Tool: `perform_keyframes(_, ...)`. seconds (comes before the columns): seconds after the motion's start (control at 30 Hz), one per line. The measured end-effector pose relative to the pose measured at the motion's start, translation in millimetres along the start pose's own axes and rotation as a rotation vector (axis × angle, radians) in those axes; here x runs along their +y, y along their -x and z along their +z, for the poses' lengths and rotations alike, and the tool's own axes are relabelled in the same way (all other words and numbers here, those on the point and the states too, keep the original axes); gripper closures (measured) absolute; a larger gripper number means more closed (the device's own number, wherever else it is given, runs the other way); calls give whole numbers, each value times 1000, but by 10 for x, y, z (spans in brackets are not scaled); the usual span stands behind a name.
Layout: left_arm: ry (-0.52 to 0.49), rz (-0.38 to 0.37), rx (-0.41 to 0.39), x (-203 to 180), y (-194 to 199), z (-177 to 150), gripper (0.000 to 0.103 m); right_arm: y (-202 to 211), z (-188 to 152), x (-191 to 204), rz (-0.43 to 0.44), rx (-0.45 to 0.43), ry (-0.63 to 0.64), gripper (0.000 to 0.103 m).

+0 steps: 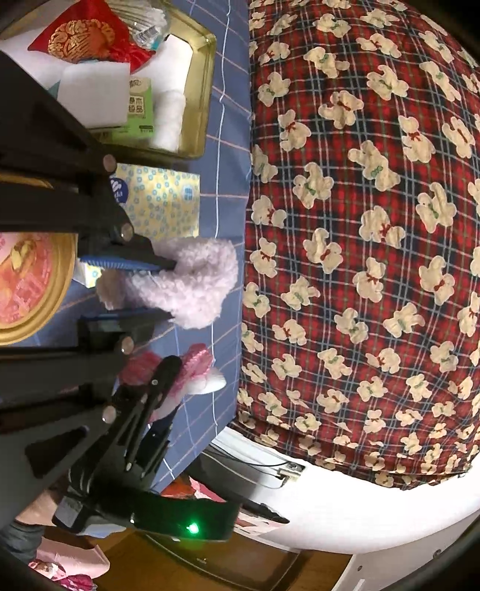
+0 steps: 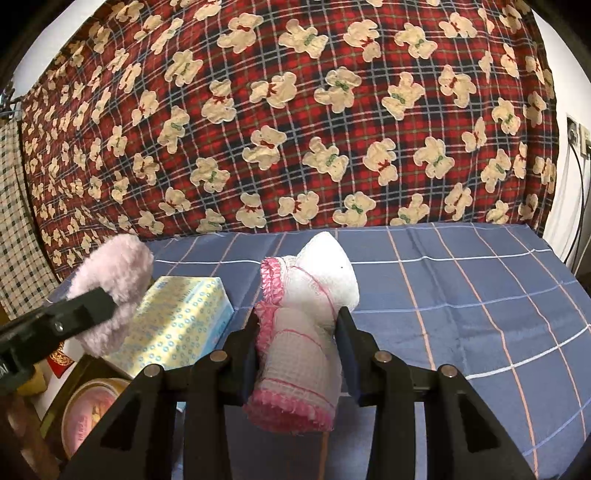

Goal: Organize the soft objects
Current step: 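Lift the pink puff with the left gripper while the right gripper lifts the towel, then carry the pink puff in the left gripper while the right gripper carries the towel over the tray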

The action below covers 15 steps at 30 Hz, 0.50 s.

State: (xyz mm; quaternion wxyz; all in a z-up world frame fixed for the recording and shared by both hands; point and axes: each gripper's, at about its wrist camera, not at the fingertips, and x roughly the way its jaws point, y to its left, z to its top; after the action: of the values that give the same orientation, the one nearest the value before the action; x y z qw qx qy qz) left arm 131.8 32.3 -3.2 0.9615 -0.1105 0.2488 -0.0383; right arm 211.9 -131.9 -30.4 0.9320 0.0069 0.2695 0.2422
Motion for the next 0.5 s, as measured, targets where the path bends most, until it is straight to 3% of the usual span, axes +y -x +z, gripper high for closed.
perform_keyframes(0.5, 4, 118, -32, 107, 40, -15, 88, 85, 133, 290, 64, -31, 58, 62)
